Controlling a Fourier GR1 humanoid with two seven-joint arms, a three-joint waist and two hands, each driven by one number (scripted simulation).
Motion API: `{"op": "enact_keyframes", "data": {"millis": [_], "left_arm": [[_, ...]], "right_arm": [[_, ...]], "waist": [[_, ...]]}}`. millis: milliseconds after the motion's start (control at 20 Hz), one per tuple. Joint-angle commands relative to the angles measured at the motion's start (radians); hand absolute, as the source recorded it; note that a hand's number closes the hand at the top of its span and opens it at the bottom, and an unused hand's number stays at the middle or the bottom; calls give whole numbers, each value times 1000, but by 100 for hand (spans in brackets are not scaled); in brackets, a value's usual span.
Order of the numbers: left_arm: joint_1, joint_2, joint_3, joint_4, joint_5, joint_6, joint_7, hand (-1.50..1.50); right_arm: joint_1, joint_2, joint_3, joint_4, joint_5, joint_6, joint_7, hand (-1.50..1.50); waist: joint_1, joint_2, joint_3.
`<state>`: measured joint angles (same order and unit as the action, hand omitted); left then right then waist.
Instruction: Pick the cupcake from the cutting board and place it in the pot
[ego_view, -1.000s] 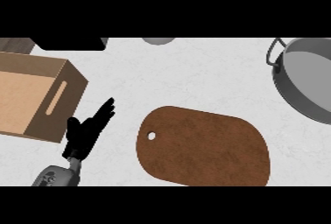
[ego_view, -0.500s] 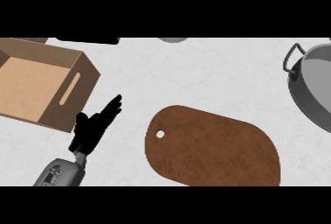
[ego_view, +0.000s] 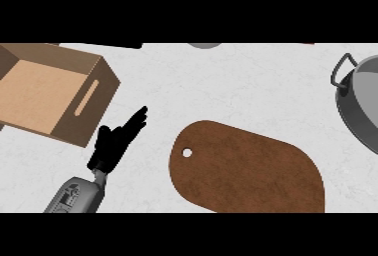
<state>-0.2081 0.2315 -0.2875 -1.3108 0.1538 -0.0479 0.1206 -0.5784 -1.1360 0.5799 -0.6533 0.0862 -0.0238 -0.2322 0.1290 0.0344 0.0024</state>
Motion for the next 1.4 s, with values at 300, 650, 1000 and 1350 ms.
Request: {"op": "enact_keyframes", "data": {"millis": [300, 650, 1000, 1350], "left_arm": [[25, 5, 21, -26, 6, 5, 9, 0], [43, -15, 23, -14, -9, 38, -1, 0], [66, 11, 34, -28, -13, 25, -1, 0], [56, 33, 58, -42, 3, 0, 16, 0]], "right_arm": [[-240, 236, -21, 267, 31, 171, -5, -150], [-287, 303, -312, 324, -247, 105, -136, -150], [-344, 206, -521, 458, -407, 90, -156, -150], [-299, 97, -642, 541, -504, 220, -255, -150]], "waist": [[-35, -12, 4], [-74, -15, 5], [-80, -14, 4], [-86, -12, 5]]}}
